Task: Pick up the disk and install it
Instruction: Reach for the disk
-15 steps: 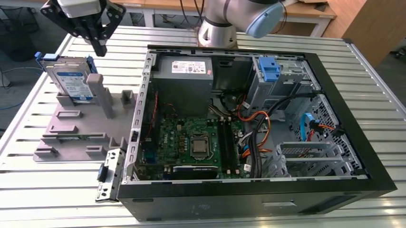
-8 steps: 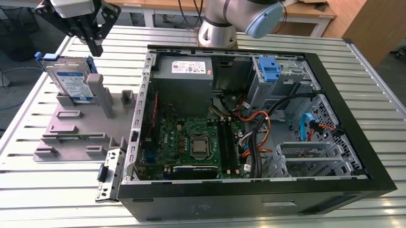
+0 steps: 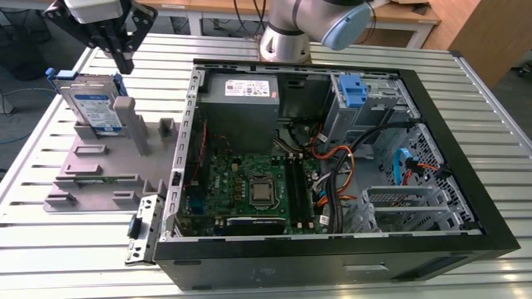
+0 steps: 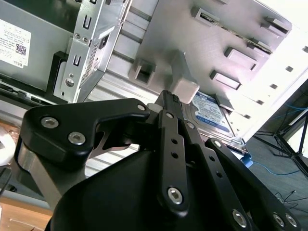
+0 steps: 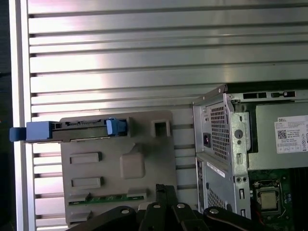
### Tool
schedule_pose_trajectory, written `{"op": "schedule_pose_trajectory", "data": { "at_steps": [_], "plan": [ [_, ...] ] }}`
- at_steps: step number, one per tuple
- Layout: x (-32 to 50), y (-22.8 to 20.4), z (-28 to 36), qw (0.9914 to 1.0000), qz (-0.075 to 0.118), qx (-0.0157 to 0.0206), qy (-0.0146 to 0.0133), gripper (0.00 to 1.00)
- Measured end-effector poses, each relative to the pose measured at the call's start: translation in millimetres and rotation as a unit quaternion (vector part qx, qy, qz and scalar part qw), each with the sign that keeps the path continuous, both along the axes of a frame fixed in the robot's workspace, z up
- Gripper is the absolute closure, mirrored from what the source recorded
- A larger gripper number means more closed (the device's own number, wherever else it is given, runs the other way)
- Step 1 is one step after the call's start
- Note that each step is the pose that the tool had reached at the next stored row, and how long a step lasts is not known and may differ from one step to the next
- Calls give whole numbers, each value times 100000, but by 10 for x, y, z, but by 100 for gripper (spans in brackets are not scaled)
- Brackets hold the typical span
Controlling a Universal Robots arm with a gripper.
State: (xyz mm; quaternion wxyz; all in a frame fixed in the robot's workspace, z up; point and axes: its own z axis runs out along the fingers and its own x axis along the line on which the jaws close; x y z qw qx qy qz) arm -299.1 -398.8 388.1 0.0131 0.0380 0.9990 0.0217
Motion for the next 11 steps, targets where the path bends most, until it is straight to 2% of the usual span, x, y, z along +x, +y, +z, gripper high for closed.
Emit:
{"op": "schedule_pose_trajectory", "data": {
  "at_steps": [11],
  "plan": [
    [-123, 0, -9, 100000, 9, 2, -2, 89]
  ]
}}
